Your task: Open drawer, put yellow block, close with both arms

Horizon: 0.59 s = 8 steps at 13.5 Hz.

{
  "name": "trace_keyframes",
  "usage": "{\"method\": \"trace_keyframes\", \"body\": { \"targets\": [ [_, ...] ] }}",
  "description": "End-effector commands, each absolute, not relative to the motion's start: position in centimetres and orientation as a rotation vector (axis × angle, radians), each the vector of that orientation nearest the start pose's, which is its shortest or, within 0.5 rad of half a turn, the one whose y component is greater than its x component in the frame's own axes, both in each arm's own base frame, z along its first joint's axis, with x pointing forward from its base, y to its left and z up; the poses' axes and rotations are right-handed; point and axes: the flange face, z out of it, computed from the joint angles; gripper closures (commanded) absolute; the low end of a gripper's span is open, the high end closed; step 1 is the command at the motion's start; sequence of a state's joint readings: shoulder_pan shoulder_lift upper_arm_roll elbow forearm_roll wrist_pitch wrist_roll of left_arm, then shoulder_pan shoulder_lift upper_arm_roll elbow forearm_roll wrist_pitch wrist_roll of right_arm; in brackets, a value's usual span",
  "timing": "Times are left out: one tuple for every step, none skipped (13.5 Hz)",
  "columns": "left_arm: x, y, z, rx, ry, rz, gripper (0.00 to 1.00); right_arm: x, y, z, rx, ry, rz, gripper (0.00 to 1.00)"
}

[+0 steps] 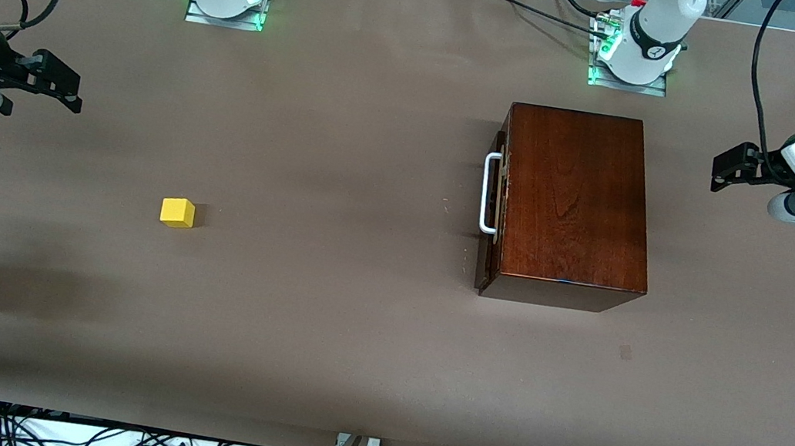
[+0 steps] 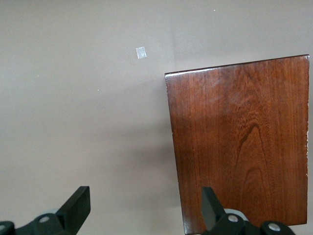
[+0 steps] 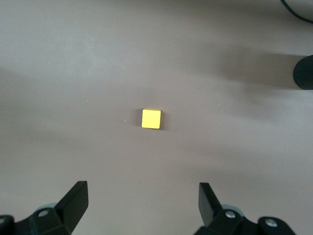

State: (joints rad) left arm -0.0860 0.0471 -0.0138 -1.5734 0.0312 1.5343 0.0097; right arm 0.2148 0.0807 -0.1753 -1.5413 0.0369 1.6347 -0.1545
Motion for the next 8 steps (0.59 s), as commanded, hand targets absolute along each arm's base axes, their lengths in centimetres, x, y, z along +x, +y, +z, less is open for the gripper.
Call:
{"method": "trace_keyframes", "body": {
  "targets": [
    [56.4,-6.5,59.8,-3.092,0.194,0.122,0.00,58.5,2.9,60.5,-3.106,-0.312,-0.021,0.00],
    [56.4,-7.3,59.6,-3.091,0.216,0.127,0.00,58.5,2.9,60.5,-3.106,-0.315,-0.021,0.00],
    [56.4,-7.8,59.4,-3.090,0.228,0.133,0.00,58.5,2.9,60.5,-3.106,-0.315,-0.021,0.00],
    [56.4,-8.5,59.1,-3.090,0.242,0.138,0.00,58.5,2.9,60.5,-3.106,-0.315,-0.018,0.00],
    [56.5,-9.5,58.8,-3.089,0.262,0.144,0.00,58.5,2.9,60.5,-3.106,-0.315,-0.018,0.00],
    [56.4,-10.5,58.5,-3.088,0.269,0.151,0.00,58.5,2.9,60.5,-3.106,-0.315,-0.018,0.00],
    [56.6,-11.9,57.8,-3.088,0.267,0.159,0.00,58.5,2.9,60.5,-3.106,-0.315,-0.018,0.00],
    [56.6,-13.8,57.4,-3.093,0.275,0.144,0.00,58.5,2.9,60.5,-3.106,-0.315,-0.018,0.00]
  ]
}}
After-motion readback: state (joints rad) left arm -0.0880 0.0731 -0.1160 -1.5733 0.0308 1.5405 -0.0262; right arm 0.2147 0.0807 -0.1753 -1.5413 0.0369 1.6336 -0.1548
